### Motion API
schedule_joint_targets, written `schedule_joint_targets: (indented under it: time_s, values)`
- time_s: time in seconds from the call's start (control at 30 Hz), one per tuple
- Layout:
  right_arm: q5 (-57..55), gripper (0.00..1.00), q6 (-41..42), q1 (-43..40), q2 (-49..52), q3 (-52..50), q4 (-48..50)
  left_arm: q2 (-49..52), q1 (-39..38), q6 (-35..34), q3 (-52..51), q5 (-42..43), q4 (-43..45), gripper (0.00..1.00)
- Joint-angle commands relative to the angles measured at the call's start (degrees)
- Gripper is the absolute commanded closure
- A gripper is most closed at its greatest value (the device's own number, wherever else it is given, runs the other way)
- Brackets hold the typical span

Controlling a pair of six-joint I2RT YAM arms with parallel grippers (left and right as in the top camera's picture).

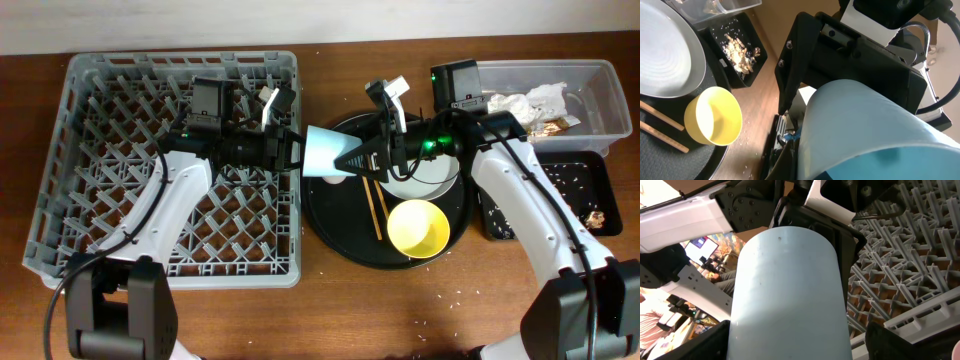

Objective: Sort waste into correct bins and load items into the dishwasher rack

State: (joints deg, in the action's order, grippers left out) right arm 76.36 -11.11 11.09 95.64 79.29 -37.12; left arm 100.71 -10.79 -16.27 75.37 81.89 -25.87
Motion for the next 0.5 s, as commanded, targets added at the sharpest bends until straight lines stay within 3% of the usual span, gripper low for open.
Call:
schedule_joint_targets:
  time_s: [0.0, 0.07, 0.1, 0.17, 0.23, 0.3, 0.47]
  values:
    - [-0.55, 0.15, -0.44, 0.11, 0.76, -0.24, 0.35, -1.09, 0.09, 0.07, 0.79, 1.73, 0.35, 0.99]
    - [-4.11, 0.15, 3.19, -2.21, 0.76, -0.22, 1.16, -1.09, 0.09, 0.07, 0.79, -0.79, 0.17, 0.99]
    - [-8.26, 0.1, 7.56, -4.98, 0.76, -0.2, 2.75, -1.09, -0.09, 0.07, 0.79, -4.79, -0.44, 0.99]
    - [-11.1, 0.02, 10.82, -11.21, 0.74, 0.61, 3.96, -1.09, -1.46, 0.07, 0.79, -16.28, -3.04, 0.99]
    - [-11.02, 0.02, 13.16, -19.85, 0.72, 3.48, 2.01, -1.09, -6.01, 0.04, 0.81, -31.67, -6.99, 0.99]
    - [-10.86, 0.02, 13.11, -23.58, 0.42, 4.9, -0.42, -1.09, -10.38, 0.07, 0.81, -41.75, -9.92, 0.99]
    - [-12.0, 0.02, 13.11, -22.23, 0.09, 4.96, -2.16, -0.98, -19.21, 0.04, 0.81, -66.16, -20.06, 0.99]
